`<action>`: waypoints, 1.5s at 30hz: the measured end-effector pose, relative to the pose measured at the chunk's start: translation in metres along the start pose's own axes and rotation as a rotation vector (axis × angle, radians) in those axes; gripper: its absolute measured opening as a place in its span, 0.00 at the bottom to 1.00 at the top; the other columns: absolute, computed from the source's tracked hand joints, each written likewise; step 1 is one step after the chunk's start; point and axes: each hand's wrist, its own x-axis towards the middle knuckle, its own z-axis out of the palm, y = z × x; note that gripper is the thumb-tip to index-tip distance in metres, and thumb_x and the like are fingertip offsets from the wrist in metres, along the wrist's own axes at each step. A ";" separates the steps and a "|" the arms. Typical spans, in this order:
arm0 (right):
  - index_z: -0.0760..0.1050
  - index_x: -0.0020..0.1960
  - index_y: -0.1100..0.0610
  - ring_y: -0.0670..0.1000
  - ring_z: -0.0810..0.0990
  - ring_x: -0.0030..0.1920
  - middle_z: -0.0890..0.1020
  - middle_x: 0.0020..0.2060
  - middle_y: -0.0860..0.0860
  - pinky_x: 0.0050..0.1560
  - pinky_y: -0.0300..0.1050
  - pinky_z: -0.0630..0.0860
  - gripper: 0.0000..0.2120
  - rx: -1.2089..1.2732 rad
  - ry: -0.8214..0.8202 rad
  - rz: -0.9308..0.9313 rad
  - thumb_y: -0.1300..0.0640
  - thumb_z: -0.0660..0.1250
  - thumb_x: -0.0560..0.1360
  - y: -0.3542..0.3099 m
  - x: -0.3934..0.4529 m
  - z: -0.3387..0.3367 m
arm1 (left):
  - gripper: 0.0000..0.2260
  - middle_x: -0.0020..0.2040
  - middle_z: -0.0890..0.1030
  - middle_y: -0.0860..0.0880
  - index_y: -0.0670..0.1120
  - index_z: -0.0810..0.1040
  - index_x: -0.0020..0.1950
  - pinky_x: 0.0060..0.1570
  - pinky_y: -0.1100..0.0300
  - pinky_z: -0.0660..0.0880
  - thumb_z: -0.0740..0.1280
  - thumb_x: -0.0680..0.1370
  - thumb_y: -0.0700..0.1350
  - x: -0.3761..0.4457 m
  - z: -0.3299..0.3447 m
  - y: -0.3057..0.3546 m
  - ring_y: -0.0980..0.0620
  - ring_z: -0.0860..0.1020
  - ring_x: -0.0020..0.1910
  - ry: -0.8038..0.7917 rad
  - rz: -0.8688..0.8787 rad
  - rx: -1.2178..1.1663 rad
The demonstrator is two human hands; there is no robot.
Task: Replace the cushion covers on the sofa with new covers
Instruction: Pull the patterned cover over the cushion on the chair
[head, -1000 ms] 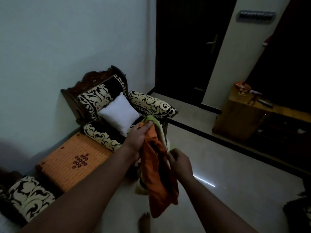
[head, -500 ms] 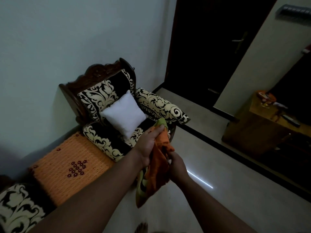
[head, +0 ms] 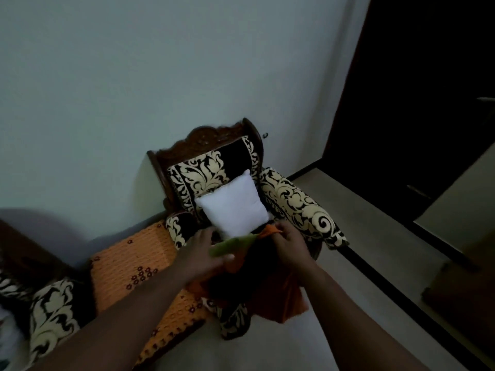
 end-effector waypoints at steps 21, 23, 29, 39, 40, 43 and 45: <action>0.72 0.49 0.52 0.51 0.77 0.40 0.77 0.41 0.49 0.41 0.48 0.76 0.03 -0.784 0.071 0.110 0.59 0.62 0.76 0.053 0.151 -0.050 | 0.09 0.41 0.78 0.43 0.46 0.74 0.46 0.35 0.54 0.66 0.57 0.83 0.47 0.108 -0.056 -0.020 0.42 0.77 0.39 0.609 -0.416 -0.588; 0.76 0.49 0.59 0.55 0.80 0.41 0.81 0.40 0.54 0.45 0.54 0.81 0.06 -0.507 0.031 0.252 0.59 0.62 0.77 0.048 0.166 -0.045 | 0.07 0.42 0.76 0.45 0.47 0.72 0.48 0.32 0.55 0.63 0.58 0.83 0.47 0.111 -0.055 -0.045 0.45 0.75 0.39 0.512 -0.450 -0.419; 0.81 0.55 0.62 0.61 0.85 0.45 0.86 0.45 0.62 0.49 0.58 0.83 0.09 0.224 0.024 0.619 0.63 0.66 0.77 0.024 0.204 -0.007 | 0.06 0.47 0.81 0.40 0.46 0.76 0.53 0.37 0.56 0.73 0.61 0.80 0.45 0.125 -0.038 -0.107 0.43 0.80 0.41 0.162 -0.455 -0.615; 0.80 0.54 0.63 0.64 0.84 0.49 0.84 0.47 0.63 0.56 0.63 0.82 0.11 -0.143 -0.096 0.600 0.60 0.70 0.74 0.036 0.276 0.018 | 0.16 0.49 0.81 0.44 0.46 0.78 0.52 0.39 0.53 0.74 0.59 0.83 0.57 0.106 0.006 -0.140 0.44 0.80 0.45 0.320 -0.781 -0.860; 0.80 0.54 0.64 0.64 0.84 0.50 0.84 0.47 0.63 0.57 0.62 0.81 0.10 -0.217 -0.106 0.562 0.61 0.69 0.75 0.046 0.283 0.019 | 0.18 0.51 0.82 0.45 0.46 0.80 0.55 0.41 0.52 0.77 0.59 0.84 0.58 0.109 0.011 -0.135 0.44 0.81 0.47 0.329 -0.822 -1.030; 0.79 0.50 0.65 0.60 0.81 0.47 0.81 0.43 0.59 0.55 0.56 0.79 0.08 -0.395 -0.194 0.506 0.60 0.66 0.78 0.070 0.308 0.023 | 0.16 0.49 0.85 0.45 0.47 0.83 0.54 0.39 0.54 0.81 0.58 0.85 0.53 0.124 0.014 -0.108 0.44 0.83 0.47 0.320 -0.875 -1.375; 0.76 0.40 0.59 0.55 0.76 0.41 0.76 0.36 0.53 0.48 0.50 0.75 0.09 -0.487 -0.253 0.477 0.55 0.66 0.76 0.079 0.327 0.028 | 0.18 0.47 0.86 0.42 0.45 0.85 0.51 0.41 0.49 0.83 0.60 0.83 0.55 0.140 0.018 -0.096 0.40 0.84 0.46 0.287 -0.922 -1.372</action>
